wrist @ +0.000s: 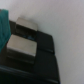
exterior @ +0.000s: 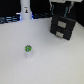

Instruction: Open the kcup holder, insert the kcup into the holder, and close the kcup holder

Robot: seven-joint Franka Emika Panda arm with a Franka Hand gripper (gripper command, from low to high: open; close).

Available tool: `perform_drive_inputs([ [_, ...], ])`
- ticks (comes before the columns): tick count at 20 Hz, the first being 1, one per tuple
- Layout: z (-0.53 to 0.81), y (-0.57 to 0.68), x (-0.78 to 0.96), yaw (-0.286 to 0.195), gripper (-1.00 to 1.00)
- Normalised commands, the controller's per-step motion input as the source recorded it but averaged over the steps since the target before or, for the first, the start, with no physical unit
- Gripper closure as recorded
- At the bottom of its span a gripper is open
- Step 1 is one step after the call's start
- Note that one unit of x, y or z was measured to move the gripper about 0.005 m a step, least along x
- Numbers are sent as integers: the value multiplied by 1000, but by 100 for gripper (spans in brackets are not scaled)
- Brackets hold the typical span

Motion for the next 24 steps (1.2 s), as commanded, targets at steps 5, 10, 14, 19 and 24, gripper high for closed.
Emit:
perform_drive_inputs([
  [5, -280, 630, -380, -136, -100],
  [10, -341, 516, -354, -148, -100],
  [14, -427, 336, -277, -177, -100],
  [19, -452, 211, -307, -212, -100],
  [24, -497, 38, -413, -36, -100],
])
